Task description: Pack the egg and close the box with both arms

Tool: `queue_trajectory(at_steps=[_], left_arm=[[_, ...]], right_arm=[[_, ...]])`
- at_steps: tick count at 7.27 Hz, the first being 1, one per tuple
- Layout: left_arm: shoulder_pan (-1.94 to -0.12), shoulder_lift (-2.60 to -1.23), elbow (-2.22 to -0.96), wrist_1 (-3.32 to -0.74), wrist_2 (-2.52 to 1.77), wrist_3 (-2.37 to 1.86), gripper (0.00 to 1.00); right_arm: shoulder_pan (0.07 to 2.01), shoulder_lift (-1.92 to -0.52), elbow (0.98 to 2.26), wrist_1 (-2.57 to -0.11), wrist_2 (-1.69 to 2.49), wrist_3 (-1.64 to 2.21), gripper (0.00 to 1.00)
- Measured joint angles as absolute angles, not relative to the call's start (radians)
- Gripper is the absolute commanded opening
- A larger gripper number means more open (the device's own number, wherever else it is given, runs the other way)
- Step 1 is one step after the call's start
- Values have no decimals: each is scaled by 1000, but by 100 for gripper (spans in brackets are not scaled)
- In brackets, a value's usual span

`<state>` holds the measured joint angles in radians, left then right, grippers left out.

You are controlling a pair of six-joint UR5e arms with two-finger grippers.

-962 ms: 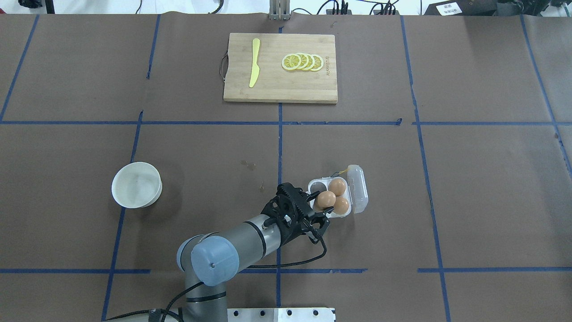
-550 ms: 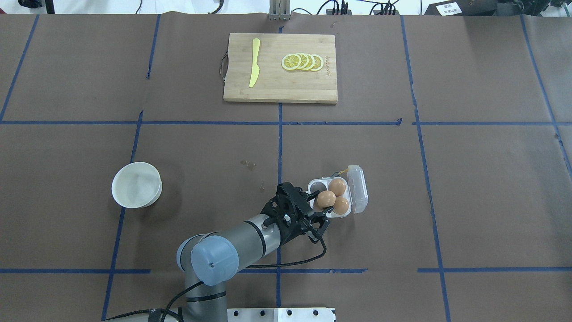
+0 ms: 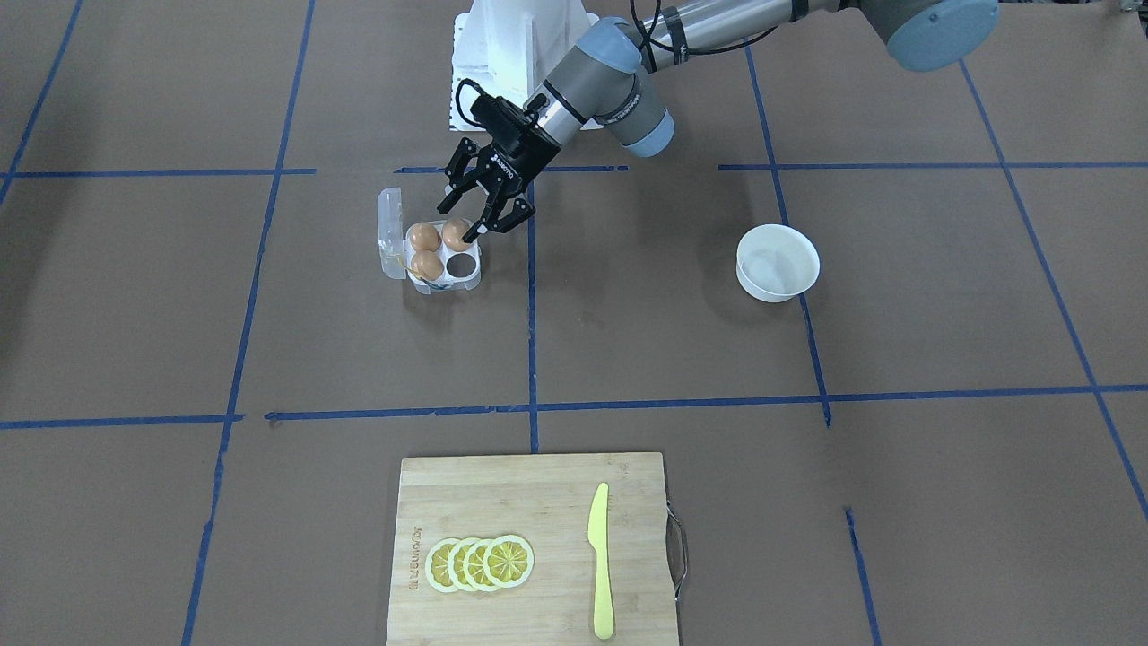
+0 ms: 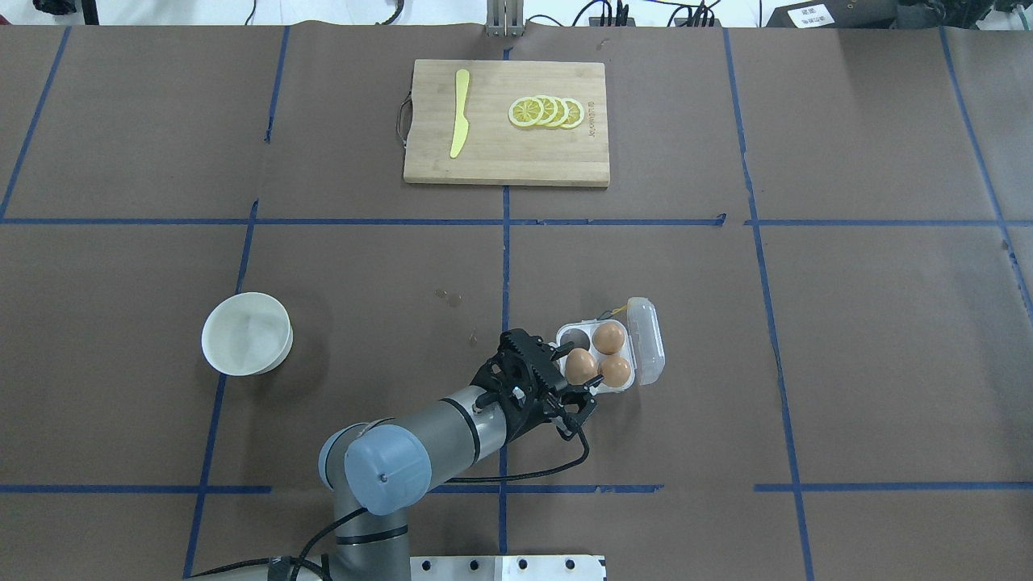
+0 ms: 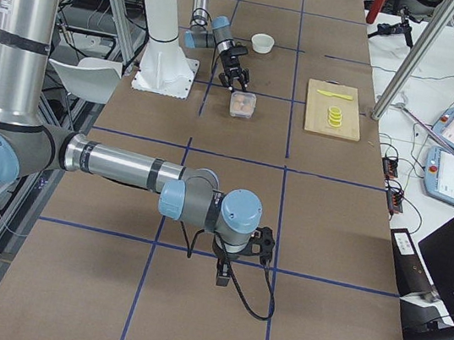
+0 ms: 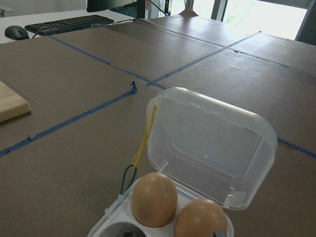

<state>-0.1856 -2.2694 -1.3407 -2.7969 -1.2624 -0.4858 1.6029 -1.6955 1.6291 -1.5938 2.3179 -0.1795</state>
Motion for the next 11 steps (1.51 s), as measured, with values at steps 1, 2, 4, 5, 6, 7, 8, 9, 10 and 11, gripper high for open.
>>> queue_trajectory(at_steps=[1,2,4,5,6,7,8,9,10,11], left_arm=[[-186,-2269,-1342,-2797,-1262,-486,79],[-187,-2269,-1344,-2798,-1262,-487,81],[-192,-2269,-1348,-2797,-1263,-489,83],[-196,-2269,-1349,-2794,-1264,-488,83],[-204,-2270,-1349,-2790,-1272,-490,84],[-231,-2271,-1352,-2787,-1320,-499,92],[-278,-2270,-1361,-2774,-1413,-508,99],[-334,-2266,-1391,-2724,-1525,-515,99],[-395,-2247,-1455,-2627,-1648,-519,99],[-465,-2209,-1545,-2504,-1770,-522,99]], right_arm=[[1603,-1695,1629,-1594,2318,-179,100],[1603,-1695,1629,-1594,2318,-179,100],[1604,-1695,1629,-1594,2318,-179,100],[1604,-1695,1629,-1594,2318,-179,100],[1604,-1695,1629,-1594,2318,-179,100],[1604,-1695,1629,-1594,2318,-179,100],[1605,-1695,1629,-1594,2318,-179,100],[1605,-1695,1629,-1594,2318,-179,100],[1606,-1696,1629,-1594,2318,-179,100],[1607,-1696,1629,-1594,2318,-179,100]])
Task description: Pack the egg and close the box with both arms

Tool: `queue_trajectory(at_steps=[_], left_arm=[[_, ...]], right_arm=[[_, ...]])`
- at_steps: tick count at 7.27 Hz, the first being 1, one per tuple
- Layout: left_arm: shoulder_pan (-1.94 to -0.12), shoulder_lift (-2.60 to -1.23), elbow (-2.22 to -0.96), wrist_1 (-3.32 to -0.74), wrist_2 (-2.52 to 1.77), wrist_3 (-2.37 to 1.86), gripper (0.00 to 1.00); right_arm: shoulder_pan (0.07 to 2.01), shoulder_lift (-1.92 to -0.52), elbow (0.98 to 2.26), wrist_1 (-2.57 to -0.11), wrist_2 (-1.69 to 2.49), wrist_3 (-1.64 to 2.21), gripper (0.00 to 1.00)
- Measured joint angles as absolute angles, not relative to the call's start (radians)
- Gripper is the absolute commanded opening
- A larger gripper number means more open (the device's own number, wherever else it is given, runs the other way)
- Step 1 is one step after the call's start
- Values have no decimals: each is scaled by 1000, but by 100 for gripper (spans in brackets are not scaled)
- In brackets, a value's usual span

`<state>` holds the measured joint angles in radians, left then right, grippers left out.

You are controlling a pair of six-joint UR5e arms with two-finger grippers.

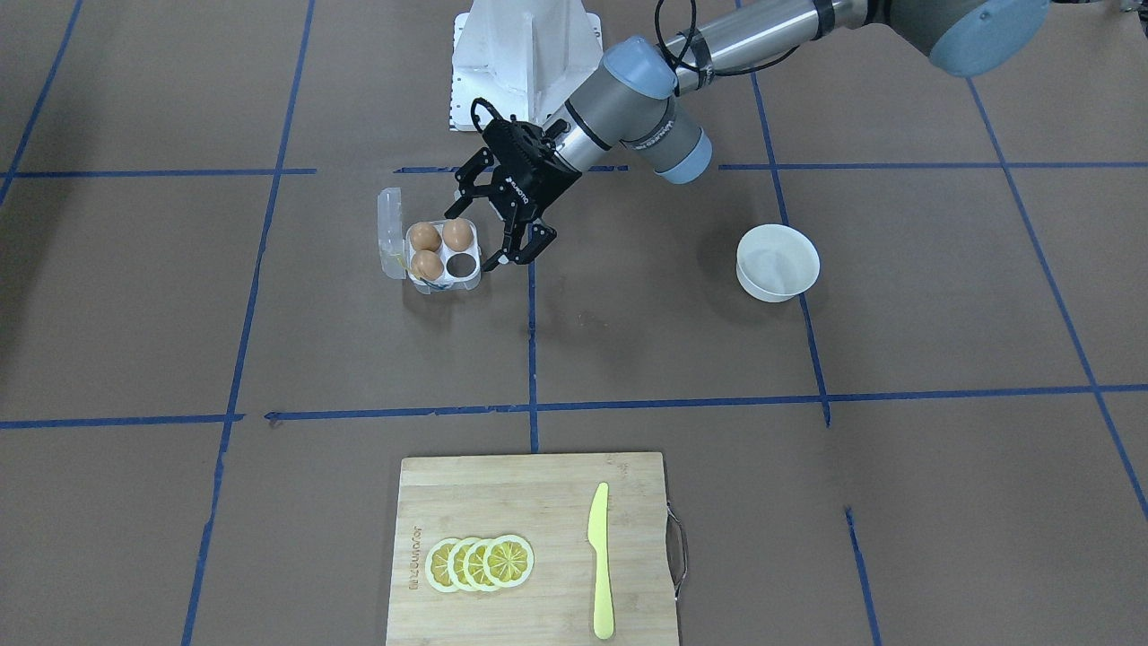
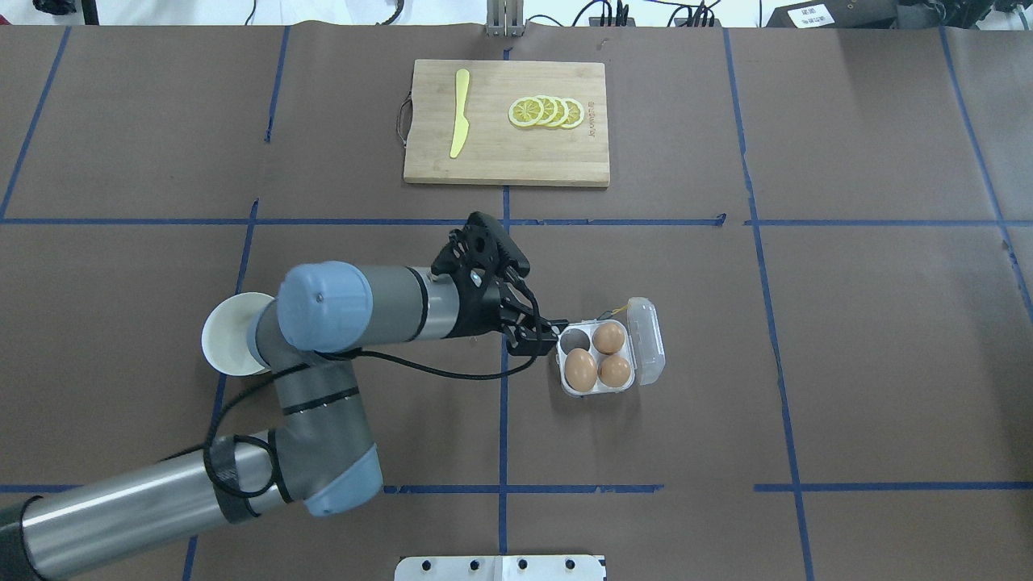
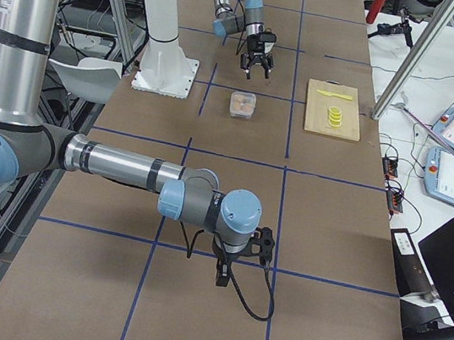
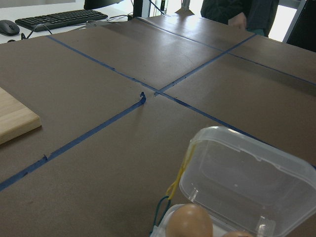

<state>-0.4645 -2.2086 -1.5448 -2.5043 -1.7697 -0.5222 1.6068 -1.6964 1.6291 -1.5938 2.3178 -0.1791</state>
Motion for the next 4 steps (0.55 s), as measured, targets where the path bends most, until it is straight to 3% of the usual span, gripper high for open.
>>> queue_trajectory(at_steps=[2,4], left_arm=[[-642,-2134,-1729,-2172,-1983,-518,100],[-810,-2105,-1835,-1872,-2054,-407,100]], right_arm=[[1610,-1697,1630,-1594,2318,-176,100],[1613,-1693,1637,-1592,2321,-121,100]])
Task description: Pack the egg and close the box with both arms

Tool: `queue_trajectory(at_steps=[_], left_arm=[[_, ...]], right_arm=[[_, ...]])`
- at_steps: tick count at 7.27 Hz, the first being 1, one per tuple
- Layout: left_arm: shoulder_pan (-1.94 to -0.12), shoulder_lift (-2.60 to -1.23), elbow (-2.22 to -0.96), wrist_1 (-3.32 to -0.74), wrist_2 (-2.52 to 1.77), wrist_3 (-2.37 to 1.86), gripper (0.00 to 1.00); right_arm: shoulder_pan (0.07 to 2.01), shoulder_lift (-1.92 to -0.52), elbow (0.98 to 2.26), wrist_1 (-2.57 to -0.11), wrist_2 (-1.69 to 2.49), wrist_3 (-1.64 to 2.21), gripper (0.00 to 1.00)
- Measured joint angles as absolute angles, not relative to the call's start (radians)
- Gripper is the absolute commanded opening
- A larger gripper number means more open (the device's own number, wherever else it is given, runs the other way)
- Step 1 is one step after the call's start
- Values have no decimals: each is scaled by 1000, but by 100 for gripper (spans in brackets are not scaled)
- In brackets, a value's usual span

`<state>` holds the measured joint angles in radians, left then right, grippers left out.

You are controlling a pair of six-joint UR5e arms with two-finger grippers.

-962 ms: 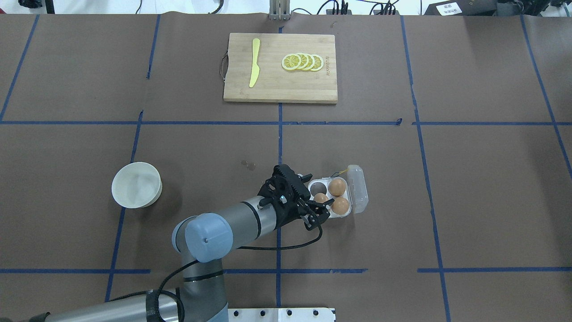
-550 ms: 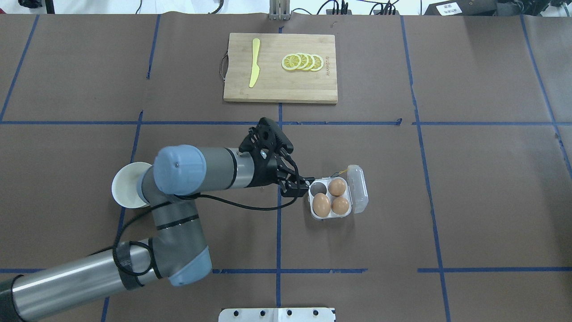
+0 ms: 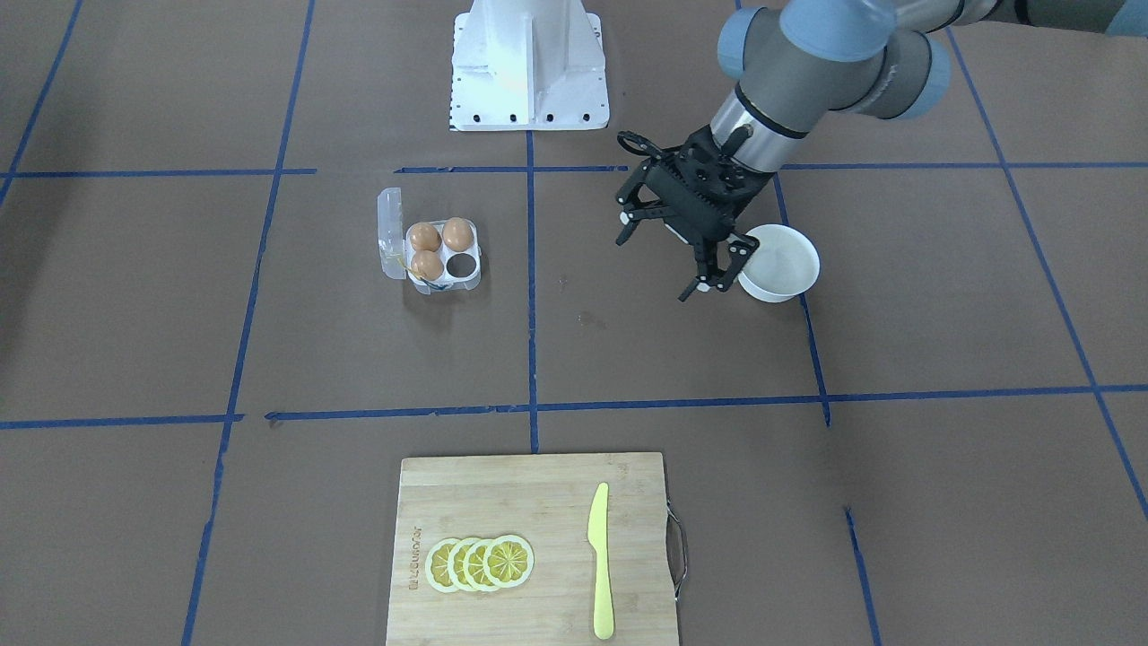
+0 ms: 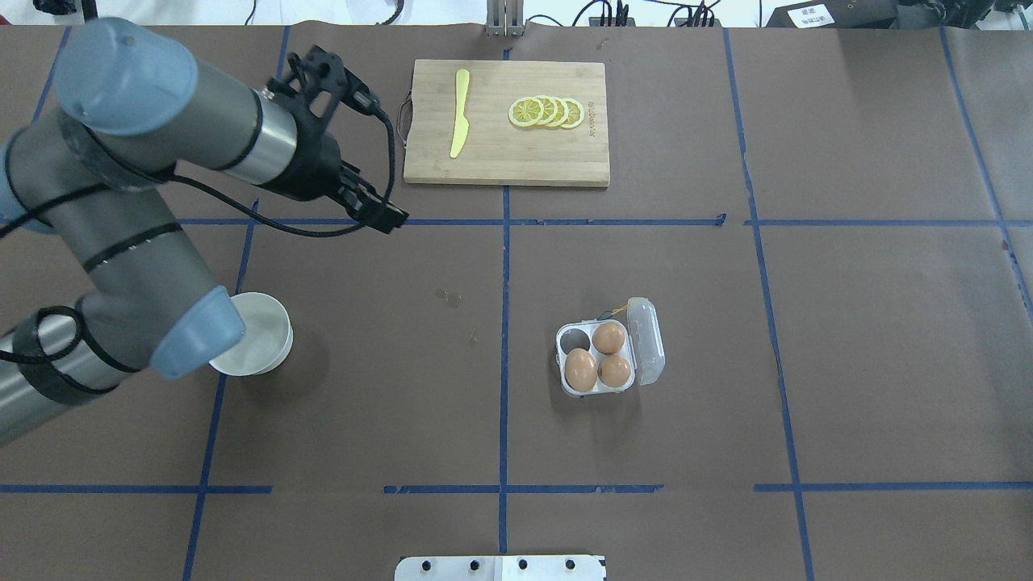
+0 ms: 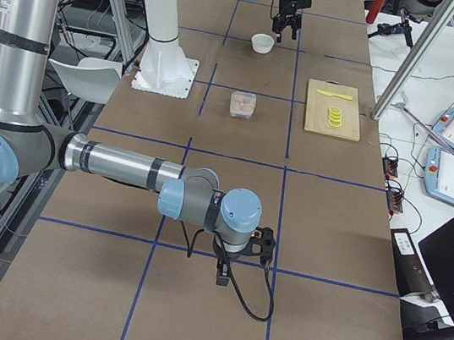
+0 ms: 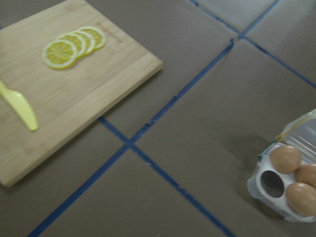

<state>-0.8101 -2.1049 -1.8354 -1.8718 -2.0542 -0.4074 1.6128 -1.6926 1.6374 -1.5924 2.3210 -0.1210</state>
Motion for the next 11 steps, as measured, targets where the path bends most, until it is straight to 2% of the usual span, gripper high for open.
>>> queue_trajectory(at_steps=[2,4,7,11], left_arm=[[-939,-2018,-1887,-1773,-2057,-224,100],[-1098,-1908,-1830,-1762,-2054,-119,100],[-1338,-1714,-1662,-1759,-2189,-36,100],[-1527,-1420,-1675,-1760,-2382,-1,100]], right_arm=[[1614,-1686,1639,-1587,2324,-52,100],[1614,-1676,1637,-1576,2327,-38,100],[1612,-1650,1671,-1551,2335,-37,100],[1564,-1659,1698,-1388,2394,26,100]])
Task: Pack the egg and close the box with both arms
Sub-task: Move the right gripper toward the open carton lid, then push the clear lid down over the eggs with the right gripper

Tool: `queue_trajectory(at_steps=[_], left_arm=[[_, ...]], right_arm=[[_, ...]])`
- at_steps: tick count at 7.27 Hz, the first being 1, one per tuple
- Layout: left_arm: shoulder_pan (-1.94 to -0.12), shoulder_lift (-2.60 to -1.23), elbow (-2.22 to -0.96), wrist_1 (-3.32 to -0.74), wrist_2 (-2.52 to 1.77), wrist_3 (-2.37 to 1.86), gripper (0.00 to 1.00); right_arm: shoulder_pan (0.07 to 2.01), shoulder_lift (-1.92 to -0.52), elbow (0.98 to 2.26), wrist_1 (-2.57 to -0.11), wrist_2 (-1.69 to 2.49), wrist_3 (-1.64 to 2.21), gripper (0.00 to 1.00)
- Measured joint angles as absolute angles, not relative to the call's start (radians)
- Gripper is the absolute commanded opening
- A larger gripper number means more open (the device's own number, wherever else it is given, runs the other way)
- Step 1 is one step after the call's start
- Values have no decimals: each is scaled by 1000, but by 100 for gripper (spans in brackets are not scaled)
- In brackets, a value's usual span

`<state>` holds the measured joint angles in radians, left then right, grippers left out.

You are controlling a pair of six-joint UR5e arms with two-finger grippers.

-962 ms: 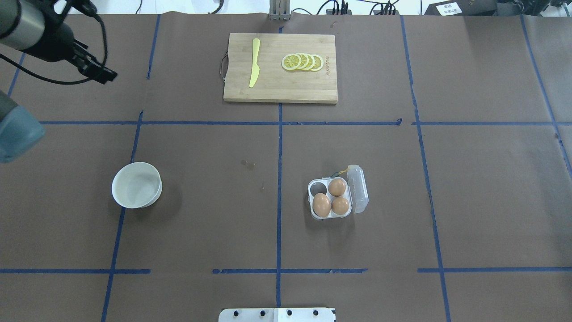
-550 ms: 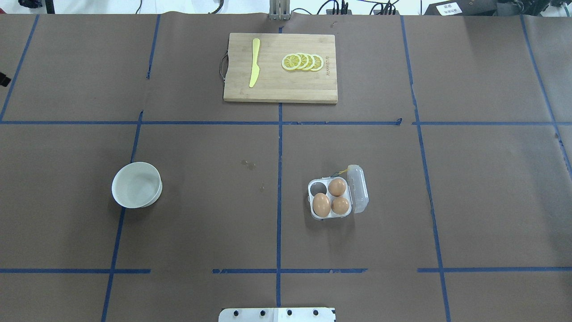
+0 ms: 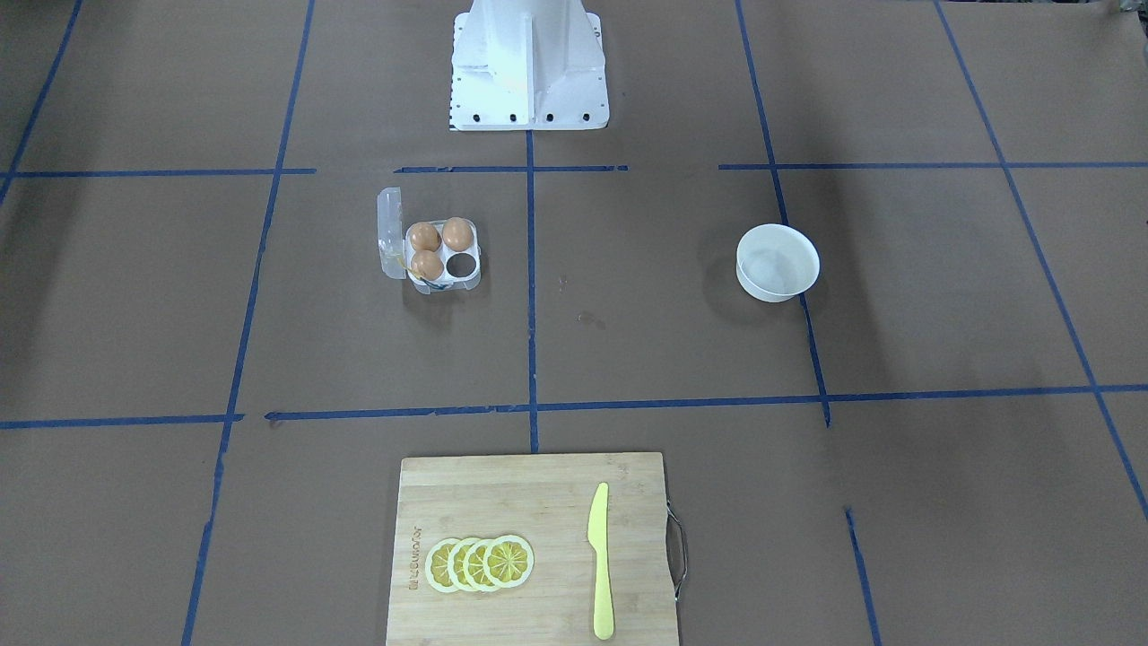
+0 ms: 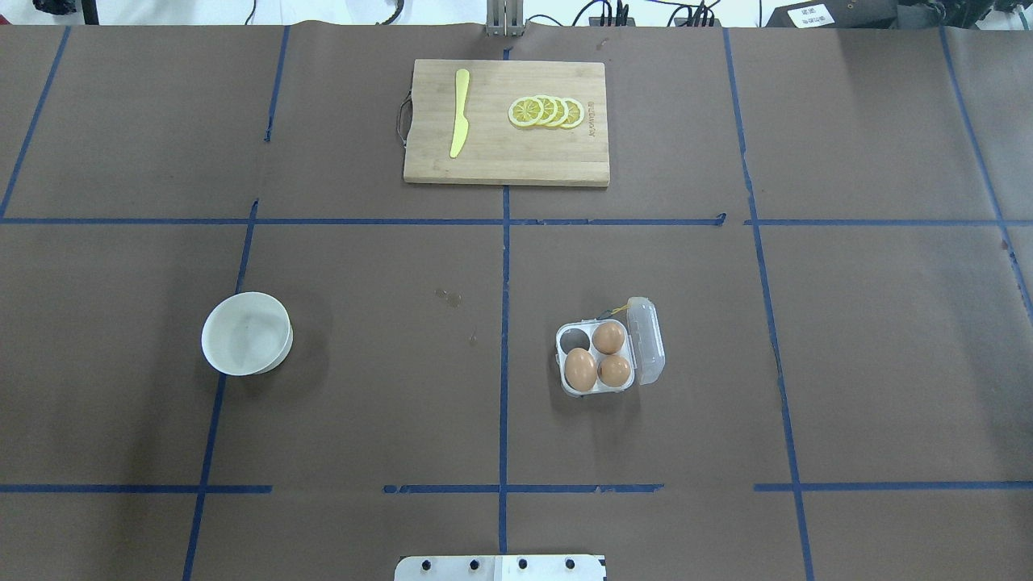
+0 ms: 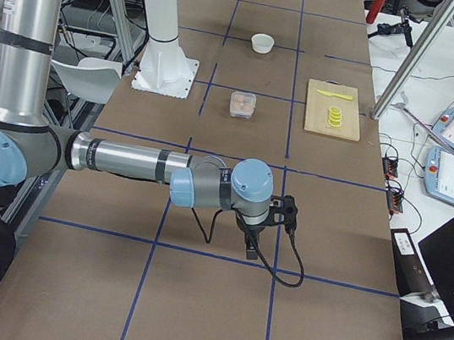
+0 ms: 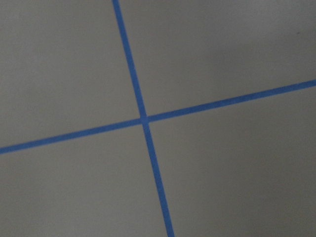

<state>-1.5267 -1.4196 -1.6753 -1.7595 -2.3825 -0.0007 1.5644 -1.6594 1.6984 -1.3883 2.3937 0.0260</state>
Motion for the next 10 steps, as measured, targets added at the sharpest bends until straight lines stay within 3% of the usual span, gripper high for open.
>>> queue_trajectory(at_steps=[3,6,10], left_arm=[[-1551,-1372,-1698,-1757,-2397,4,100],[-1527,-1410,-1686,-1706,-2390,77,100],[-1528,-1456,-1695,-1661,-2391,96,100]], right_arm=[[1343,-1585,1794,-1376,2314,392,100],[1144,-1448,1812,-1376,2233,655,100],[790,-1396,1917,-1376,2000,1037,98]])
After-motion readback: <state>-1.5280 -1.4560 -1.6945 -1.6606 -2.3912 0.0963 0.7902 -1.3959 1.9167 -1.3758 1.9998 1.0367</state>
